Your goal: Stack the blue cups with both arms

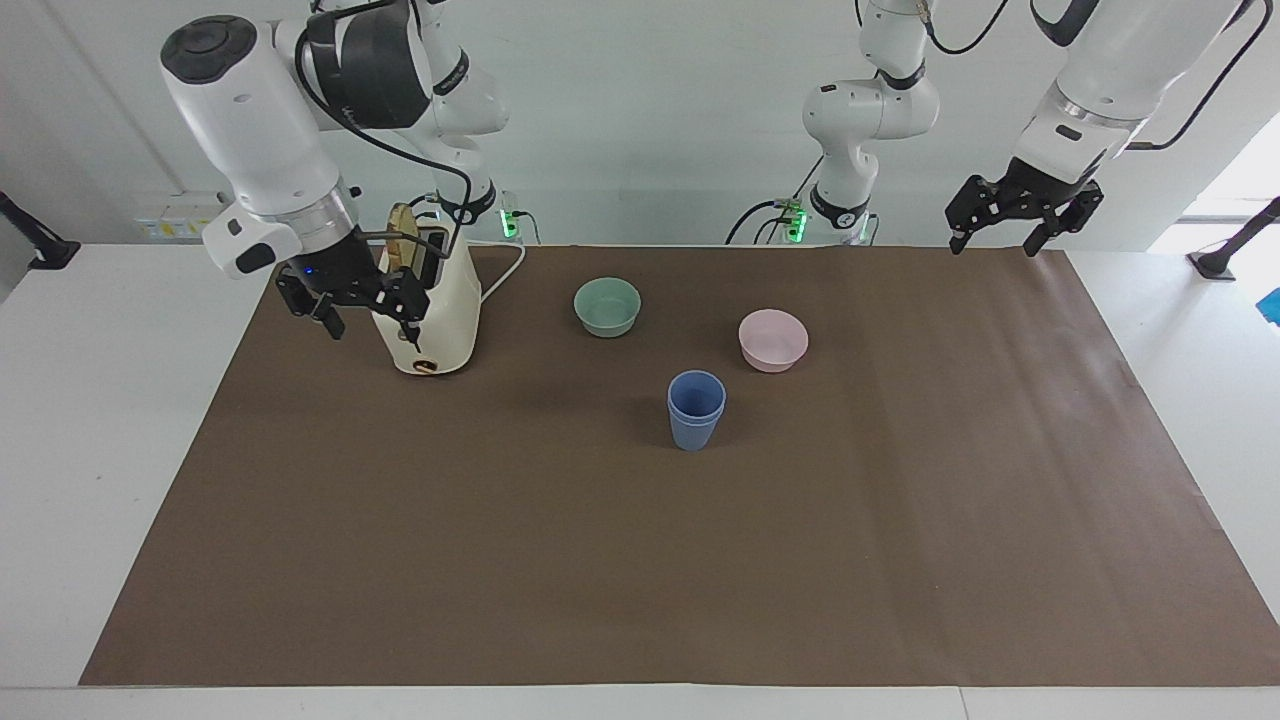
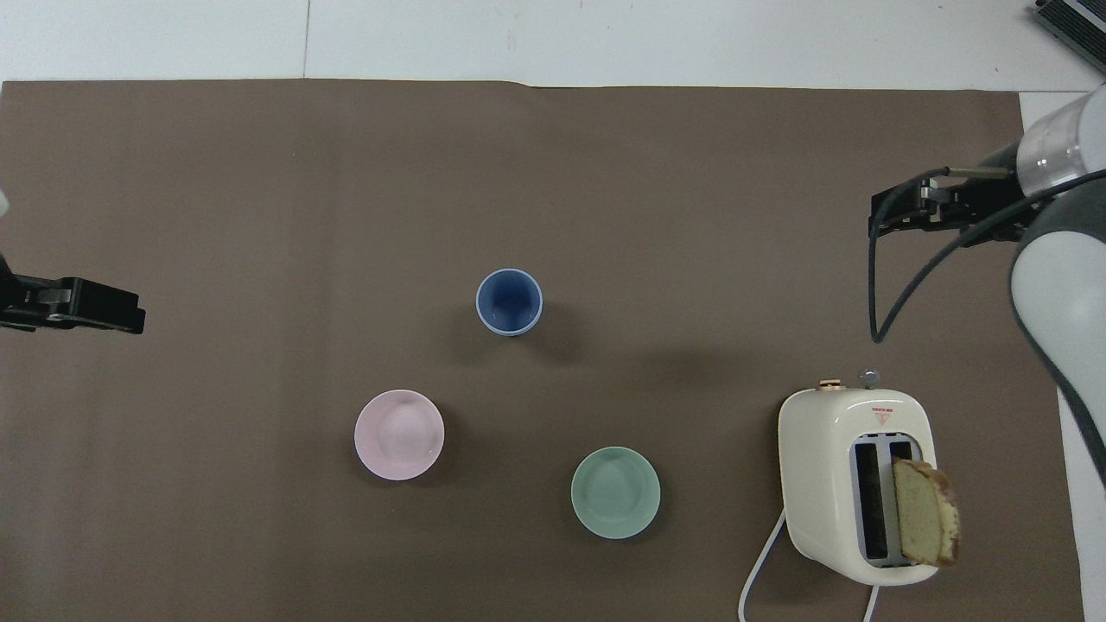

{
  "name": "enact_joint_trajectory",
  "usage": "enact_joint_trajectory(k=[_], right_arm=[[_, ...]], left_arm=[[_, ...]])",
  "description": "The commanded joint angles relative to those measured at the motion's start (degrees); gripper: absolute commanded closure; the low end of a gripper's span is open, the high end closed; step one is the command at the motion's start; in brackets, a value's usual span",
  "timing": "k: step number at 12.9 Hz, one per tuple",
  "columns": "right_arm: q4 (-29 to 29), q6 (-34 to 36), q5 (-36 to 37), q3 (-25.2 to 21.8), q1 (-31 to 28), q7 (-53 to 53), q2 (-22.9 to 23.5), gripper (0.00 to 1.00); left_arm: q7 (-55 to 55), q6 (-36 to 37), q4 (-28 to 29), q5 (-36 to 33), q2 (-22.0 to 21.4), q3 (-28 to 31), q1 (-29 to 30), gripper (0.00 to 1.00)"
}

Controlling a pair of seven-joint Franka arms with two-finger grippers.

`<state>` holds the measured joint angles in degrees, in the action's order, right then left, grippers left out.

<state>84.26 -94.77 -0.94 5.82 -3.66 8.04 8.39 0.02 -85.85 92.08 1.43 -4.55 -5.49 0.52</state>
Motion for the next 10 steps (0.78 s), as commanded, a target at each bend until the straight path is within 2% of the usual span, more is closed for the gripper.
enact_joint_trajectory(k=[1, 5, 10], right_arm=[[0.91, 1.25, 2.16, 0.25, -2.57, -2.33, -2.14, 0.00], [0.91, 1.61, 3.57, 0.25, -5.12, -2.59, -3.38, 0.00], [0.91, 2.40, 4.10, 0.25, -5.47, -2.59, -3.99, 0.00]], left_arm=[[0.33, 0.33, 0.47, -0.37, -0.90, -0.48, 0.97, 0.00], [0.33, 0.33, 0.47, -0.37, -0.99, -0.48, 0.97, 0.00], [0.33, 0.33, 0.47, -0.37, -0.99, -0.48, 0.97, 0.00]])
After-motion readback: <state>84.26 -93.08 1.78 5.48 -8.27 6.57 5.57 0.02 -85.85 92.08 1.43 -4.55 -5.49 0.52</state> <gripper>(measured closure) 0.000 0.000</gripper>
